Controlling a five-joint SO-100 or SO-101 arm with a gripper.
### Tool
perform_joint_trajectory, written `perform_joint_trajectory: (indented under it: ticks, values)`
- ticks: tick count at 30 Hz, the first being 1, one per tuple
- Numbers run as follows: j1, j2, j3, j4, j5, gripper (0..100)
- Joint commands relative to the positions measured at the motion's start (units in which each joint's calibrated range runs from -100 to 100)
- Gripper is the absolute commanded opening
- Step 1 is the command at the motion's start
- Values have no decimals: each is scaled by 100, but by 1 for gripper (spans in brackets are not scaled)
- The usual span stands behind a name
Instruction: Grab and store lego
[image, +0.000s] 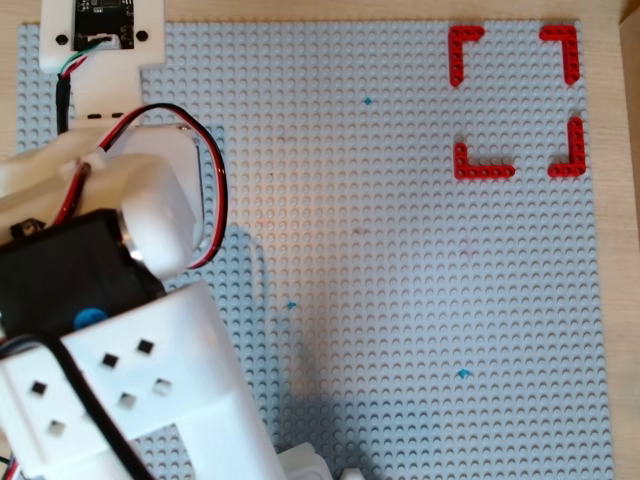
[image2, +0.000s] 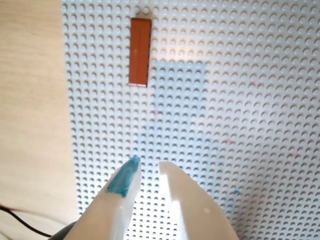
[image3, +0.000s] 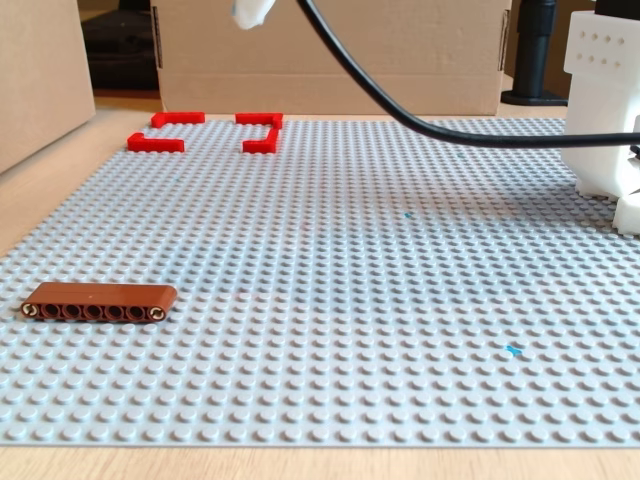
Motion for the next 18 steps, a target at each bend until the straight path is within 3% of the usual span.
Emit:
perform_joint_trajectory:
  ticks: [1,4,18]
  values:
    - [-179,764,-958,13,-66,13]
    - [-261,1390,-1485,-66,-77,17]
    - [-565,3727,-3989,178,-213,18]
